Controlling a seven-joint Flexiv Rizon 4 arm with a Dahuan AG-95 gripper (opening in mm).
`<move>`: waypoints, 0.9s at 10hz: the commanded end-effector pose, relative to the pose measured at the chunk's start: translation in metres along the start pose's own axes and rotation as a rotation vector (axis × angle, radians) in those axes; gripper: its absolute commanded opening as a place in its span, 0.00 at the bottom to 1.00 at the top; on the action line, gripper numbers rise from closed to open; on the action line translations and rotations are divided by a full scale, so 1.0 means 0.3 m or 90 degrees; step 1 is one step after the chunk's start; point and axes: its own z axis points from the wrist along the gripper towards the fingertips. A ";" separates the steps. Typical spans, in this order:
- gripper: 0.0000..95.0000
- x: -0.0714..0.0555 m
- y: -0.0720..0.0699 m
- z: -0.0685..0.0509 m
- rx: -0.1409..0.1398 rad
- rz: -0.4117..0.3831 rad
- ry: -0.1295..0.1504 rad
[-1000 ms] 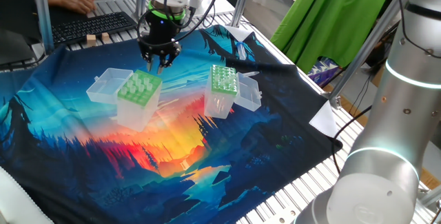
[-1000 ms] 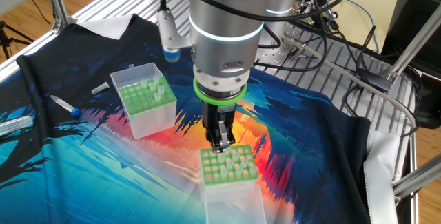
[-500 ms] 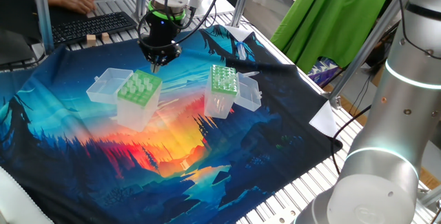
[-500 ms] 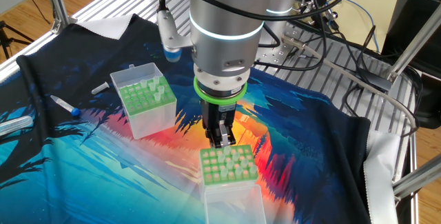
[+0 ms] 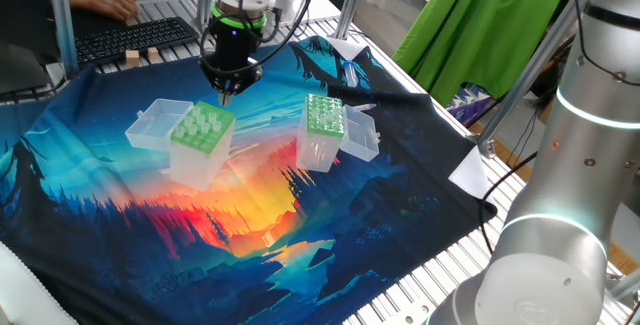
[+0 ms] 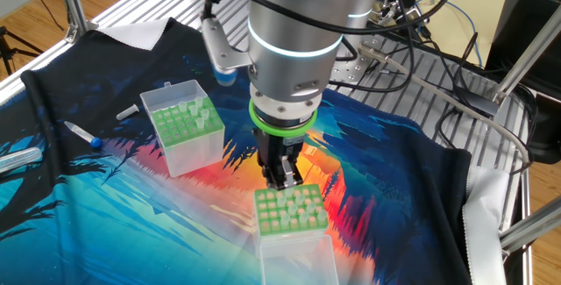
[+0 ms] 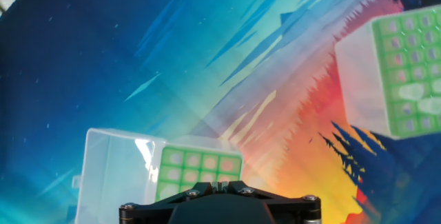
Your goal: Transfer all large pipette tips from one holder to another
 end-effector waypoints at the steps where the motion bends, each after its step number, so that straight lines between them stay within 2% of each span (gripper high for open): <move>1: 0.00 0.000 0.003 0.002 -0.001 -0.057 0.006; 4: 0.00 0.000 0.003 0.002 0.006 -0.076 0.007; 8: 0.00 0.000 0.003 0.002 0.003 -0.066 0.009; 9: 0.20 0.000 0.003 0.002 0.005 -0.063 0.007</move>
